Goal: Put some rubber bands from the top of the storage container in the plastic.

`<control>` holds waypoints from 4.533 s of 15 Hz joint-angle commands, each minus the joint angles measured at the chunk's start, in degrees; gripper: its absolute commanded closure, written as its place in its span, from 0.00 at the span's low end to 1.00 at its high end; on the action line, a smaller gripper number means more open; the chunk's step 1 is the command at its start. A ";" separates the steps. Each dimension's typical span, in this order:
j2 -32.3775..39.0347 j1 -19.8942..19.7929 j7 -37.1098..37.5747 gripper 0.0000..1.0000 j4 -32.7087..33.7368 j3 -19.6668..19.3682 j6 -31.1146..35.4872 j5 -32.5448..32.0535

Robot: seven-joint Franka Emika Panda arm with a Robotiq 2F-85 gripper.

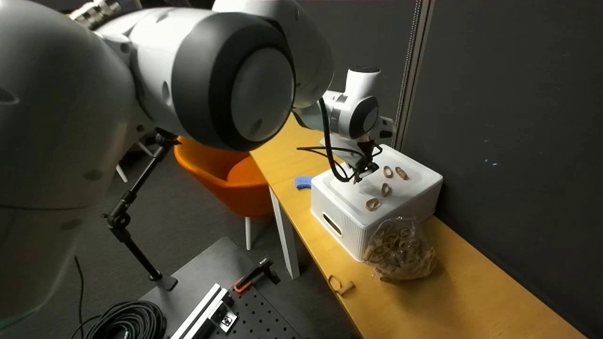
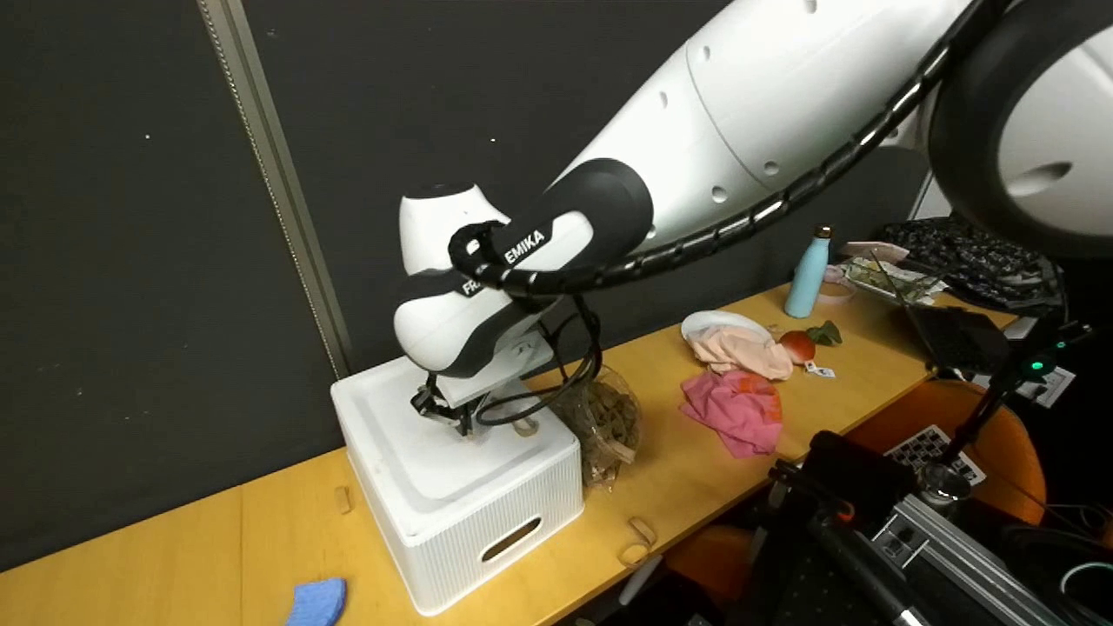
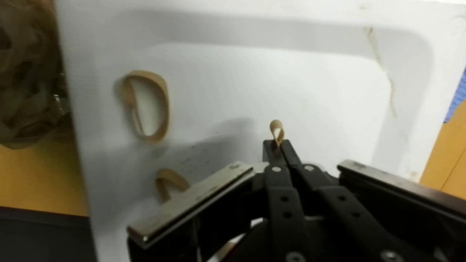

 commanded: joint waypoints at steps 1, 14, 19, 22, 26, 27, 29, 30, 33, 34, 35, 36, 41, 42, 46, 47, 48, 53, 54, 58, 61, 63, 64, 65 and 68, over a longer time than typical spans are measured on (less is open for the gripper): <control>-9.33 -0.44 2.61 0.99 -10.12 -2.35 -1.24 1.03; -23.03 -5.02 10.60 0.99 -34.74 -9.43 2.02 0.35; -18.19 -6.25 10.53 0.99 -31.73 -9.69 6.59 0.04; -15.62 -5.65 9.64 0.99 -30.09 -8.77 8.76 0.54; -13.67 -3.87 9.37 0.83 -28.48 -8.82 11.59 0.02; -13.61 -3.05 10.00 0.72 -28.43 -9.32 11.89 -0.33; -14.88 -2.28 9.96 0.59 -29.37 -9.39 11.46 -0.29; -16.07 -1.98 10.04 0.52 -30.28 -9.44 10.84 -0.28; -18.67 -0.58 10.94 0.30 -31.77 -10.22 10.04 -1.25; -19.46 -0.11 11.27 0.22 -31.92 -10.56 9.20 -1.71; -20.22 0.22 11.45 0.15 -31.95 -10.79 8.40 -2.12; -20.47 0.40 11.63 0.07 -31.20 -11.01 7.68 -2.57; -18.01 -1.18 9.15 0.00 -23.22 -9.84 5.56 -2.97; -16.20 -1.55 8.42 0.00 -20.41 -9.91 5.66 -3.34; -9.05 -3.95 2.44 0.00 -8.77 -7.93 4.77 -3.25; -7.46 -4.73 0.04 0.00 -6.14 -6.91 4.33 -2.56; -5.78 -5.80 -3.09 0.00 -3.36 -5.24 3.75 -1.52; -0.30 -8.30 -14.80 0.00 6.07 -0.08 -1.72 0.17; 1.17 -8.64 -16.81 0.00 8.24 0.57 -3.11 0.19; 8.93 -8.32 -21.19 0.00 18.91 0.40 -7.98 -1.06; 14.57 -7.68 -22.56 0.00 26.90 0.02 -10.87 -1.57; 18.20 -7.45 -23.40 0.00 32.26 0.06 -12.77 -1.60; 19.87 -7.24 -23.75 0.00 34.83 0.00 -13.53 -1.67; 21.42 -6.94 -24.03 0.00 37.35 -0.18 -14.46 -1.89; 25.20 -6.52 -25.06 0.00 44.48 -0.48 -17.71 -2.21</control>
